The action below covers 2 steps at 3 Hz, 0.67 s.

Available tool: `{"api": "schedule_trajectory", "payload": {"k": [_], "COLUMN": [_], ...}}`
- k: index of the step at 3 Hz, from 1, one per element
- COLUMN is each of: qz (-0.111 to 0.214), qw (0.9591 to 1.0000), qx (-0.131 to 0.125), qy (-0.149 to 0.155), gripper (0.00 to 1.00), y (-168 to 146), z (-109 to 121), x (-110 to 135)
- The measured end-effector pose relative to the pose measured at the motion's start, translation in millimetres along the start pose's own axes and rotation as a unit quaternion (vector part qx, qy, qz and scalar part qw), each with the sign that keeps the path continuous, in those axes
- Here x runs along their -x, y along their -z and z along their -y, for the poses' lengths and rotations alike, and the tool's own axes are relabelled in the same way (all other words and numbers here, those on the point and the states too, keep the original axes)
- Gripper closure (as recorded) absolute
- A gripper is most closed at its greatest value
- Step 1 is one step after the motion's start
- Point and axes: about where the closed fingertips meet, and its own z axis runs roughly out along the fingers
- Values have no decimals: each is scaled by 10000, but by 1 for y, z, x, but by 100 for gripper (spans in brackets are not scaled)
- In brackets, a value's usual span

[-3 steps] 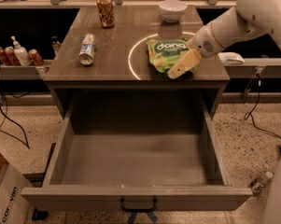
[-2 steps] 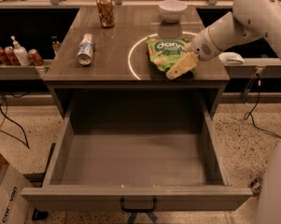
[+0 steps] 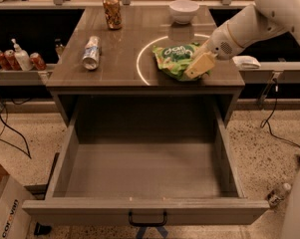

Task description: Place green rice chip bag into top drawer

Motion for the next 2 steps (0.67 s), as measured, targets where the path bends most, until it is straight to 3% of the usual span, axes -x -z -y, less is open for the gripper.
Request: {"api": "schedule_trajectory", "payload": {"k": [1,2], "qz": [41,184], "qw": [9992,9974], "qx": [-4,103], "qy": [388,692], "gripper": [89,100], "y": [24,45], "z": [-20,-51], "x": [10,19]}}
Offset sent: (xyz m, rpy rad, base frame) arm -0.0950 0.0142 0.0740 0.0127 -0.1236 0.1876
